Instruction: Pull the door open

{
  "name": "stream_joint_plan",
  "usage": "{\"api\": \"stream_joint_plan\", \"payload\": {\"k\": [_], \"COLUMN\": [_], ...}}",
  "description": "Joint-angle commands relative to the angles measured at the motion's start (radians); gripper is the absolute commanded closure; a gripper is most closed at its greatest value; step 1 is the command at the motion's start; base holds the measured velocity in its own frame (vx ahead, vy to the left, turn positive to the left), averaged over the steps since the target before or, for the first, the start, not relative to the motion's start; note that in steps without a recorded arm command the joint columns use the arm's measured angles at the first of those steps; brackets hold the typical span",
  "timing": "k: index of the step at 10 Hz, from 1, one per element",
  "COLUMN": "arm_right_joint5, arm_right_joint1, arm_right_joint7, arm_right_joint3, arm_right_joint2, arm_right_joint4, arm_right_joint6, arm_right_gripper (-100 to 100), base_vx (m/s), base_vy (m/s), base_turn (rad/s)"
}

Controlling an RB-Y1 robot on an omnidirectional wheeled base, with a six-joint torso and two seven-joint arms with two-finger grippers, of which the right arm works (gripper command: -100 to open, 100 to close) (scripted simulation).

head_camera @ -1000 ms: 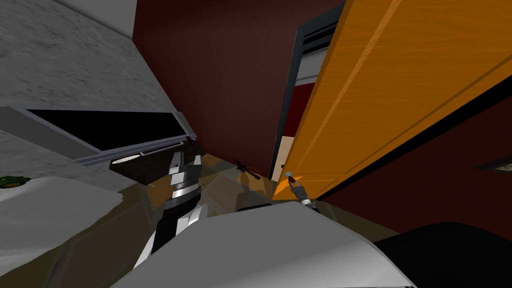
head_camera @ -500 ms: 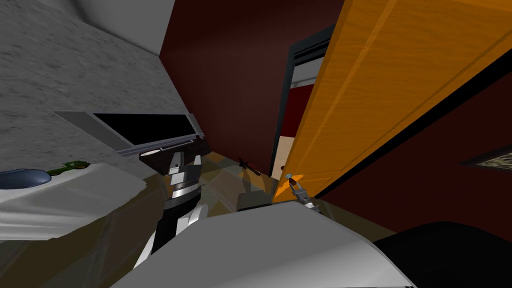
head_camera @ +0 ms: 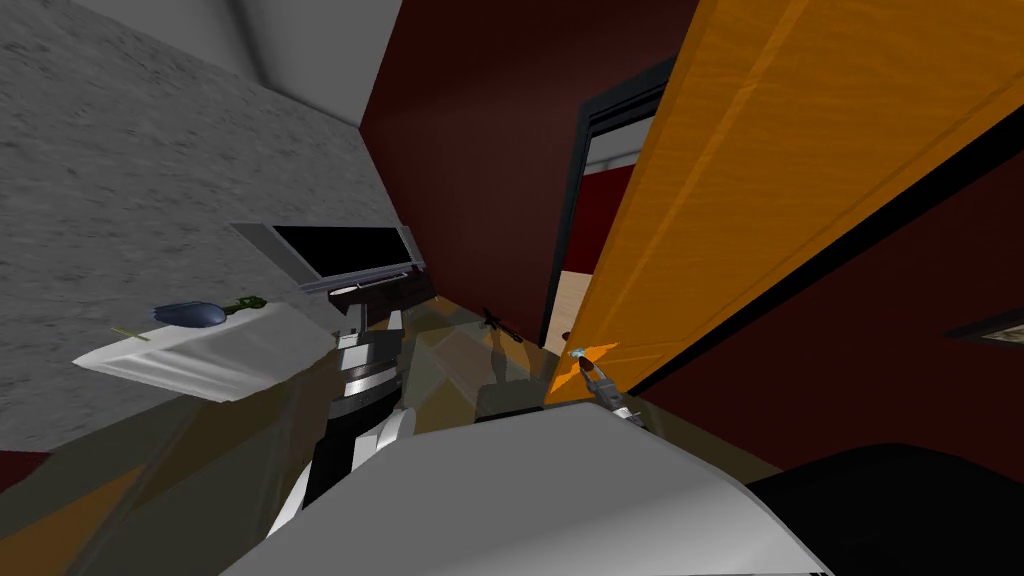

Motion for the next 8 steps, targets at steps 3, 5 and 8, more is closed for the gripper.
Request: {"api": "stream_joint_plan", "payload": {"k": [3,5,8], "arm_right_joint5": [0.007,0.01,0.013], "arm_right_joint1": [0.0,0.0,-0.002], "arm_right_joint7": [-0.013,-0.025,-0.04], "arm_right_joint3": [0.012,0.023,0.033], "arm_right_joint2": [-0.002,-0.004,-0.01], "arm_right_joint4": [0.018,0.038,0.066], "arm_right_joint6": [-0.021,-0.042,-0.071], "arm_right_gripper": [100,100,100], "base_vx": [-0.193,-0.184,-0.192], "base_vy": [-0.074,-0.043,-0.071], "base_turn": [0.117,0.167,0.152]}}
